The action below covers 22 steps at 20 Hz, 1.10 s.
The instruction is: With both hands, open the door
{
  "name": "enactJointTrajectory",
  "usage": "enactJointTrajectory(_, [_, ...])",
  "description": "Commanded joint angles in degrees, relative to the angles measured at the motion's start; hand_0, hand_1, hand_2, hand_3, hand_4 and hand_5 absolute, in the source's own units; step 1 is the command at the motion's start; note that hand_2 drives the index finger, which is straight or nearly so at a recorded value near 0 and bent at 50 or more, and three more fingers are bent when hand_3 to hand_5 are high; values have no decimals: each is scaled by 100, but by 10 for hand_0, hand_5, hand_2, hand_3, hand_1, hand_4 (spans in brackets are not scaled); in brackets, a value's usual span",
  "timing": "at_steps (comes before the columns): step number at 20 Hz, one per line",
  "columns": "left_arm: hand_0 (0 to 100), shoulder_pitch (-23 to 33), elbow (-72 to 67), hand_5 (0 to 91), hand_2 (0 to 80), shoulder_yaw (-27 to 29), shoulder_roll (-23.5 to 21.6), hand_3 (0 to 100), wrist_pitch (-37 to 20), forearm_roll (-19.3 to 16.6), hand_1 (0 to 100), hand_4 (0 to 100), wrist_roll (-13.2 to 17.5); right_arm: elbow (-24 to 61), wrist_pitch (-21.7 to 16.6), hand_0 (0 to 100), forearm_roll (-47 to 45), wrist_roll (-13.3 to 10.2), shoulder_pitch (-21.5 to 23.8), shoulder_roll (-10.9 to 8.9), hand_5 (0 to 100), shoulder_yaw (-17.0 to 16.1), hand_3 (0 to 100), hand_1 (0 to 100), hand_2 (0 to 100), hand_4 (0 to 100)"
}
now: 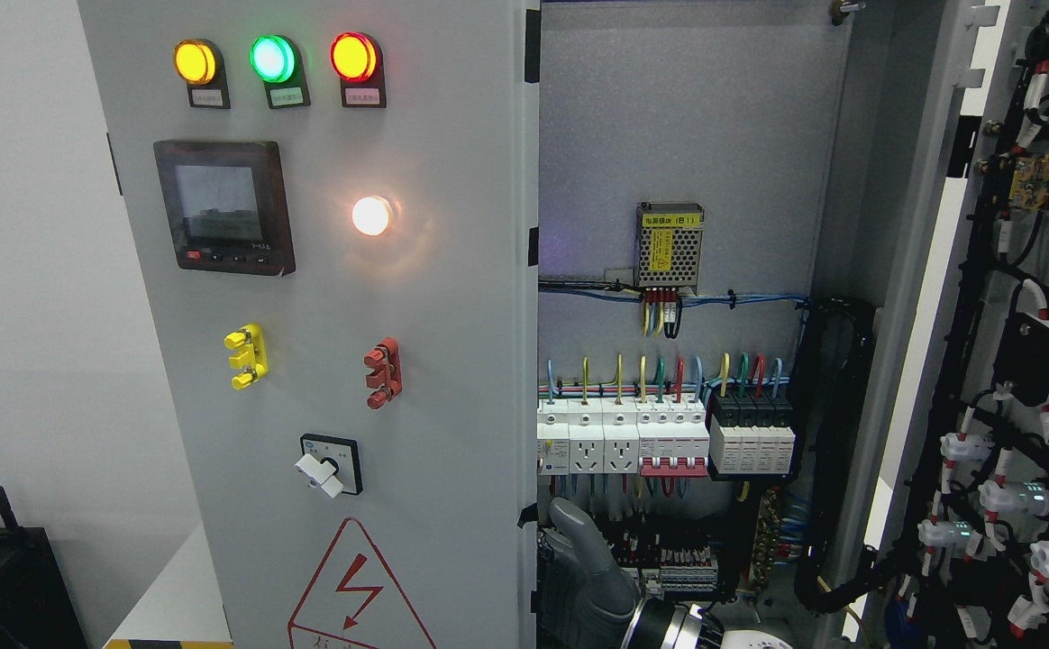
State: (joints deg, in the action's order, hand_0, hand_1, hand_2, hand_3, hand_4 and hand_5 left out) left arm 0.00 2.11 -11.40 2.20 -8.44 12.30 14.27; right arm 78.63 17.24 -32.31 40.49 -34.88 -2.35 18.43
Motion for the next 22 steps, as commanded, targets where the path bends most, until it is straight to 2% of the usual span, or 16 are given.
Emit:
enactJointTrajectory(1, [0,-176,0,0,0,-3,0,0,0,0,0,43,-3,-154,-1,0,-74,81,-45,-20,0,47,0,0,0,0])
enactJointTrajectory(8, [0,-176,0,0,0,-3,0,0,0,0,0,43,-3,-313,-1,0,-65,108,-107,24,0,135,0,0,0,0])
enactJointTrajectory(10, [0,-176,0,0,0,-3,0,0,0,0,0,43,-3,-321,7,0,-74,265,-142,15,0,135,0,0,0,0])
enactJointTrajectory(15, [0,-176,0,0,0,-3,0,0,0,0,0,43,-3,-365,8,0,-170,327,-160,15,0,135,0,0,0,0])
enactJointTrajectory(17, [0,-176,0,0,0,-3,0,0,0,0,0,43,-3,-365,8,0,-223,459,-160,15,0,143,0,0,0,0])
enactJointTrajectory(22, [0,-176,0,0,0,-3,0,0,0,0,0,43,-3,-444,8,0,-223,477,-248,33,0,310,0,0,0,0])
